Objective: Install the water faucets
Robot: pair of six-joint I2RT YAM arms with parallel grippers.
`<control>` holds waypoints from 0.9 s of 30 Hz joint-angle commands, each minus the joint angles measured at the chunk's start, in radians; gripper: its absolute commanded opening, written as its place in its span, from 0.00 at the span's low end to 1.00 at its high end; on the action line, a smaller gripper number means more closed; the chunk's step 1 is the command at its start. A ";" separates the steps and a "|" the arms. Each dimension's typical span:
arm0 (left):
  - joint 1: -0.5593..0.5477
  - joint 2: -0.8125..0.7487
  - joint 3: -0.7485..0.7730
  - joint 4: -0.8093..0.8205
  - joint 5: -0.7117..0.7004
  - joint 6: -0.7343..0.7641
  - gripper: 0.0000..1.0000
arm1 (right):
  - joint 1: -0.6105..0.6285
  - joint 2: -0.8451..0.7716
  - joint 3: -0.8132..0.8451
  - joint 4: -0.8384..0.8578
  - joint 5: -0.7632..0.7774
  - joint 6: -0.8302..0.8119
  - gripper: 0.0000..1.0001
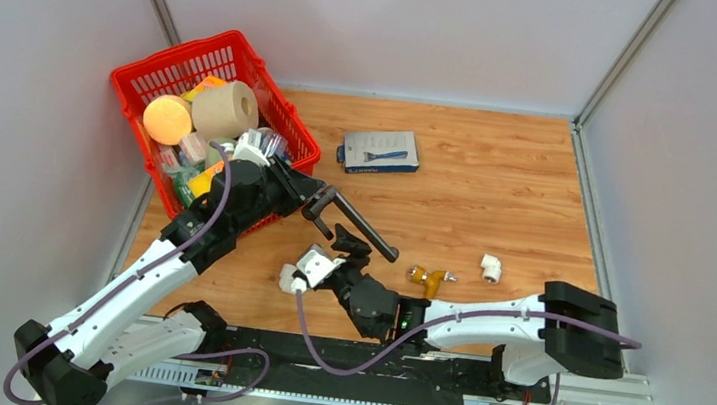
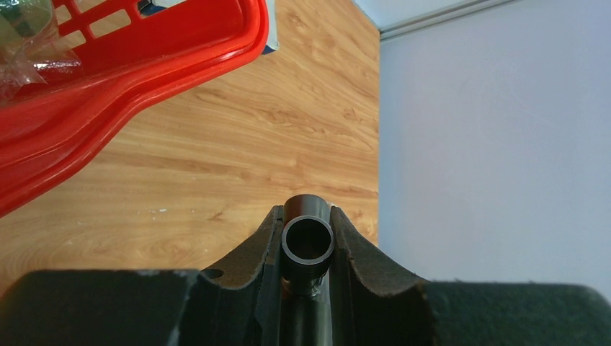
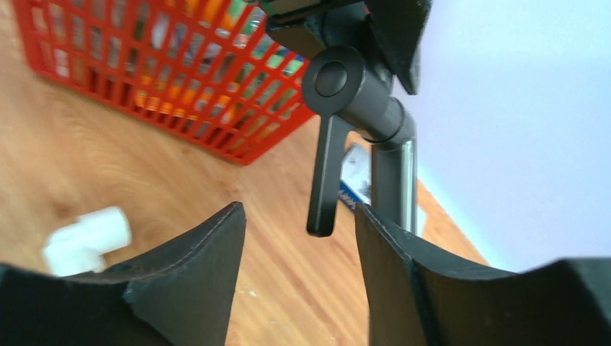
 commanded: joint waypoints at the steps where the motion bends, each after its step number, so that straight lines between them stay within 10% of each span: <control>1: -0.005 -0.018 0.051 0.049 -0.019 -0.055 0.00 | 0.016 0.066 0.044 0.275 0.199 -0.228 0.59; 11: -0.006 -0.012 0.026 0.076 -0.012 -0.095 0.00 | 0.033 0.189 0.063 0.476 0.247 -0.432 0.40; 17: -0.006 -0.020 0.026 0.075 -0.025 -0.084 0.00 | 0.032 0.177 0.087 0.393 0.236 -0.392 0.00; 25: -0.005 -0.060 0.057 0.072 -0.086 0.103 0.66 | 0.007 0.011 0.090 0.044 0.177 -0.168 0.00; 27: -0.005 -0.061 0.090 0.069 -0.083 0.224 0.66 | -0.014 -0.056 0.092 -0.063 0.128 -0.082 0.00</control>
